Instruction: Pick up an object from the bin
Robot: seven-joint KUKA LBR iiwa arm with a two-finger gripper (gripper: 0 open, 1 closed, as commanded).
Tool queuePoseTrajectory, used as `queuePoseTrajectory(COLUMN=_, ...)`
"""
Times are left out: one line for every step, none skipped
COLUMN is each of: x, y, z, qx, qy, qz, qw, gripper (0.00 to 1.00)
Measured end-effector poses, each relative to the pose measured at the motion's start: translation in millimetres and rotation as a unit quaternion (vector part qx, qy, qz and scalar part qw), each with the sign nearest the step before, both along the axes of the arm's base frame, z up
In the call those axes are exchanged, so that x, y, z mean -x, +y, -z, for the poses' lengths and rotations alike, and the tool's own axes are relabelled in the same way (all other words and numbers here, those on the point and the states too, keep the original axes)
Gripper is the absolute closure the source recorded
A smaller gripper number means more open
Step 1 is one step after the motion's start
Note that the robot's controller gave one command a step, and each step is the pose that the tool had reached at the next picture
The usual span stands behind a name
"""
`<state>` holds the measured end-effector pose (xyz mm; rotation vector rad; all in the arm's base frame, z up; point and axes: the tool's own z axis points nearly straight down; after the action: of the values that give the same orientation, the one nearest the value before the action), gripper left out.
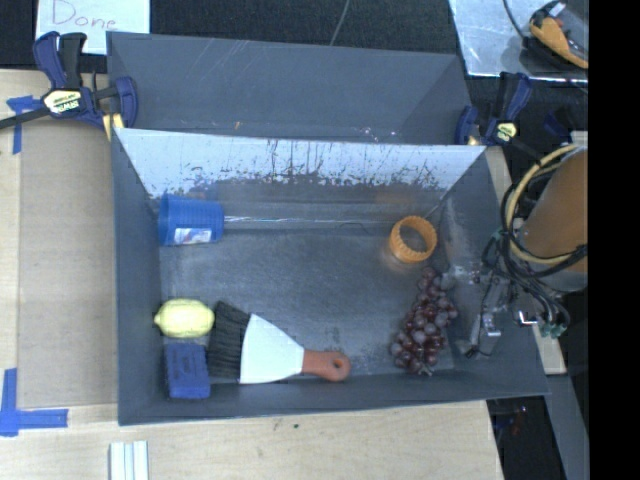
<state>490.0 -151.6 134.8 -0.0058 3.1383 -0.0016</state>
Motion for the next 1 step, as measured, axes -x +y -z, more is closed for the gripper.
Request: queuePoseTrajectory(x=0.0, y=0.0, z=0.0, qx=0.0, qy=0.0, qz=0.0, qw=1.0, gripper=0.0)
